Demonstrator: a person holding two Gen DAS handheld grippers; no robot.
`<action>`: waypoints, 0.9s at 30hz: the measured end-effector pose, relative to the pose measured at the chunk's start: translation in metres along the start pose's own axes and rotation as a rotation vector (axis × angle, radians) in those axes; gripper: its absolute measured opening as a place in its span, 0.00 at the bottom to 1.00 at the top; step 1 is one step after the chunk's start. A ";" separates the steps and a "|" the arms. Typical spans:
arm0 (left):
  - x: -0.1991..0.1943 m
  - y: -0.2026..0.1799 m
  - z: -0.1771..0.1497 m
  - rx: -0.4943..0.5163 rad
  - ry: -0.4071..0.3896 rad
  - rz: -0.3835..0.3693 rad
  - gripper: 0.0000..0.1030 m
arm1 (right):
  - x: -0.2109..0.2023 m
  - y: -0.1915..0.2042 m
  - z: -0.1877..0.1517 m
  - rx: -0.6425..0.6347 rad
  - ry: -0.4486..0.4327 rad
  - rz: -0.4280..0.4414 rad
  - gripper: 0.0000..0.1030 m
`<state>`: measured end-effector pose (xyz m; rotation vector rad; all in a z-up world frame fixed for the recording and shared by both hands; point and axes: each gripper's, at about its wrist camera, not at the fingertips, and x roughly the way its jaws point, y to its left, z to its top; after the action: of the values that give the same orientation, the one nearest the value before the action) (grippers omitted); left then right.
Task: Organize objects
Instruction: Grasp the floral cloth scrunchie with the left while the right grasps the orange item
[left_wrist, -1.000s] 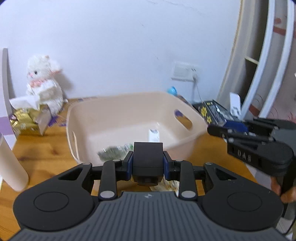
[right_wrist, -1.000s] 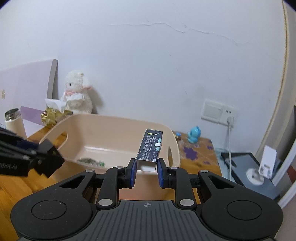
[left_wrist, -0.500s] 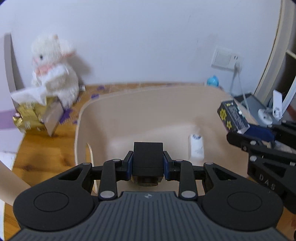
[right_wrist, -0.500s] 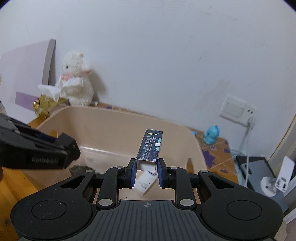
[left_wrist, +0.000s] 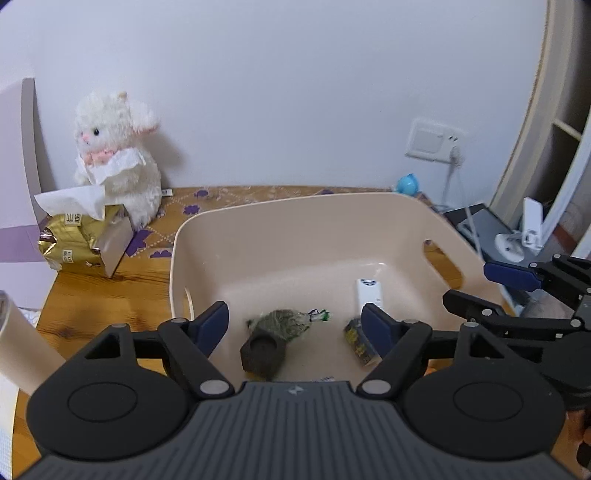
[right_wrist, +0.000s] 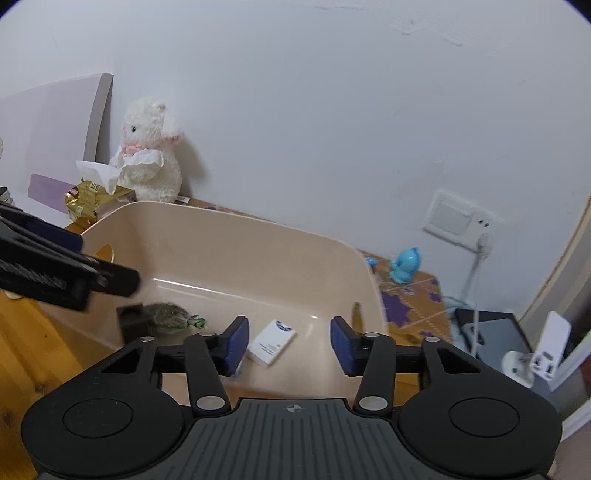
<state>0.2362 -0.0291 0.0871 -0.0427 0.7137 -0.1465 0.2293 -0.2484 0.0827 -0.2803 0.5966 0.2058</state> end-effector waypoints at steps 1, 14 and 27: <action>-0.006 -0.002 -0.002 0.001 -0.005 -0.002 0.78 | -0.007 -0.003 -0.003 -0.002 -0.003 -0.007 0.56; -0.026 -0.030 -0.051 0.025 0.046 -0.059 0.78 | -0.016 -0.024 -0.054 -0.006 0.125 -0.039 0.61; 0.043 -0.054 -0.084 0.033 0.131 -0.085 0.78 | 0.030 -0.027 -0.073 0.017 0.177 0.056 0.61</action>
<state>0.2070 -0.0884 0.0001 -0.0322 0.8401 -0.2445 0.2230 -0.2941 0.0126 -0.2669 0.7815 0.2312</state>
